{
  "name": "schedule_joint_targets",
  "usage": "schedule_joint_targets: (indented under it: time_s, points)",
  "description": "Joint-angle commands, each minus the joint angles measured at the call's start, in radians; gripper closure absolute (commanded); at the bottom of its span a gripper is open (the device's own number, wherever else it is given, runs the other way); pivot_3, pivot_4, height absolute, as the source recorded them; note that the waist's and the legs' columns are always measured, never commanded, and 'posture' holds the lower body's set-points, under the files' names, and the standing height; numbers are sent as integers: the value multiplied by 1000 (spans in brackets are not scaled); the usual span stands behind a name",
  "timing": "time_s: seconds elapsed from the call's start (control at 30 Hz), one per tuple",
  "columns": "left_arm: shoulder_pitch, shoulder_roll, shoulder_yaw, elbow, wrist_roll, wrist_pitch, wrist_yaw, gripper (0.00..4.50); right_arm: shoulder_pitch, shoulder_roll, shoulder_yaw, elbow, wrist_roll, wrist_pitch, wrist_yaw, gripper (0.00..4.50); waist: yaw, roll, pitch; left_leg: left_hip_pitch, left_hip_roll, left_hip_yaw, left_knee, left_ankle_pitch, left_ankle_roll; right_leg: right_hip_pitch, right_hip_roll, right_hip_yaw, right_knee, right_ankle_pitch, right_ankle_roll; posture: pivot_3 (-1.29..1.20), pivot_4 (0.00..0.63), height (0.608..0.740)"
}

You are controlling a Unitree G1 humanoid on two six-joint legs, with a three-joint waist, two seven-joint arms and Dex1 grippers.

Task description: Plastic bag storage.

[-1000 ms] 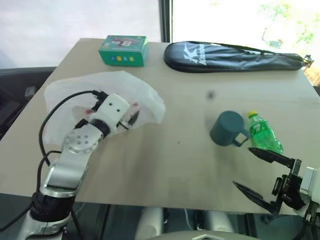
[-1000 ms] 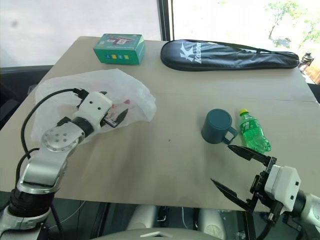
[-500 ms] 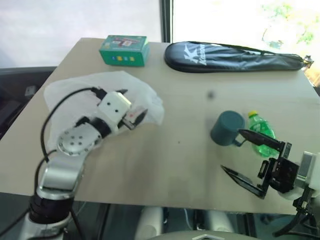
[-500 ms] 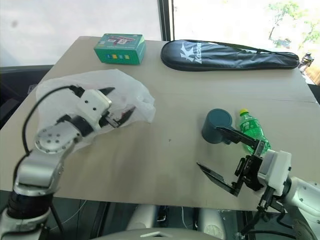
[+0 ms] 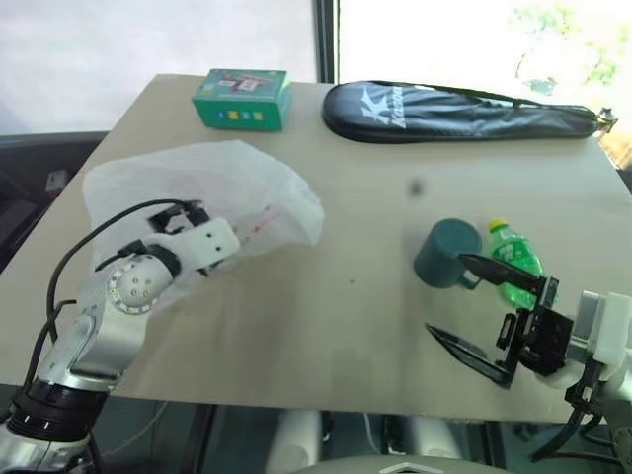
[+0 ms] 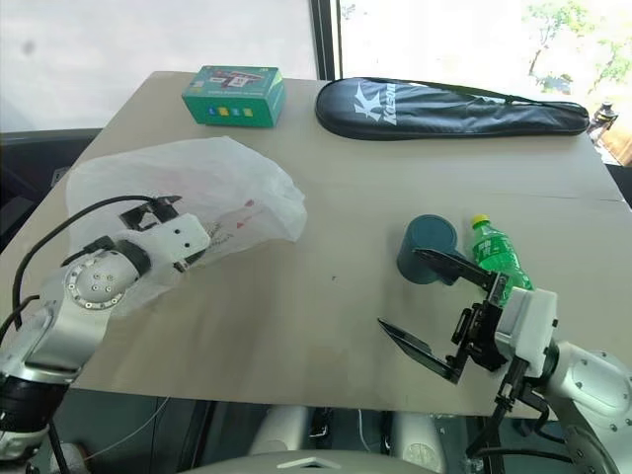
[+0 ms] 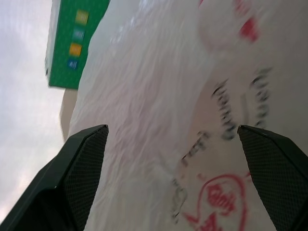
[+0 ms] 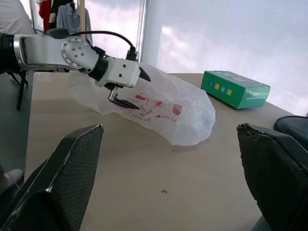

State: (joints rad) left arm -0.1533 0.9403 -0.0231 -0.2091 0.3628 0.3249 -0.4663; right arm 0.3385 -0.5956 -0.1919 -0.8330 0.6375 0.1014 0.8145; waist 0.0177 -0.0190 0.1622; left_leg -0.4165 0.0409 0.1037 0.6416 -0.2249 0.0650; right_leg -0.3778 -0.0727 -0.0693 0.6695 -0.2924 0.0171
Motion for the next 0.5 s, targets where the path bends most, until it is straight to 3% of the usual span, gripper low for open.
schedule_joint_targets:
  time_s: [0.03, 0.17, 0.33, 0.5]
  points:
    - [-55, -5, -24, 79, 68, -41, 43, 540, 4, -1, 0, -32, -8, -6, -16, 0, -1, 0, 0, 0, 0, 0, 0, 0, 0, 0, 0, 0, 0, 0, 0, 0, 150, 740]
    - [-157, -97, -29, 162, -5, -96, 32, 2079, 12, -2, 13, -53, -21, 22, -53, 0, 2, -1, 0, 0, 0, 0, 0, 1, -1, 0, 0, 0, 1, 0, 0, 0, 150, 740]
    - [-308, -274, 68, 114, -255, 161, -83, 4394, 12, -40, 4, -77, -20, 129, -128, 0, 0, -4, 0, -2, 0, 0, 5, 2, -3, 0, 0, -1, 3, 0, 0, 0, 150, 740]
    - [-499, -388, 177, 38, -525, 514, -153, 4456, -42, -65, -11, -24, -55, 270, -245, 0, -4, -8, 3, -2, 0, -1, 10, 2, -3, 0, 1, -1, 9, 0, 1, 0, 150, 740]
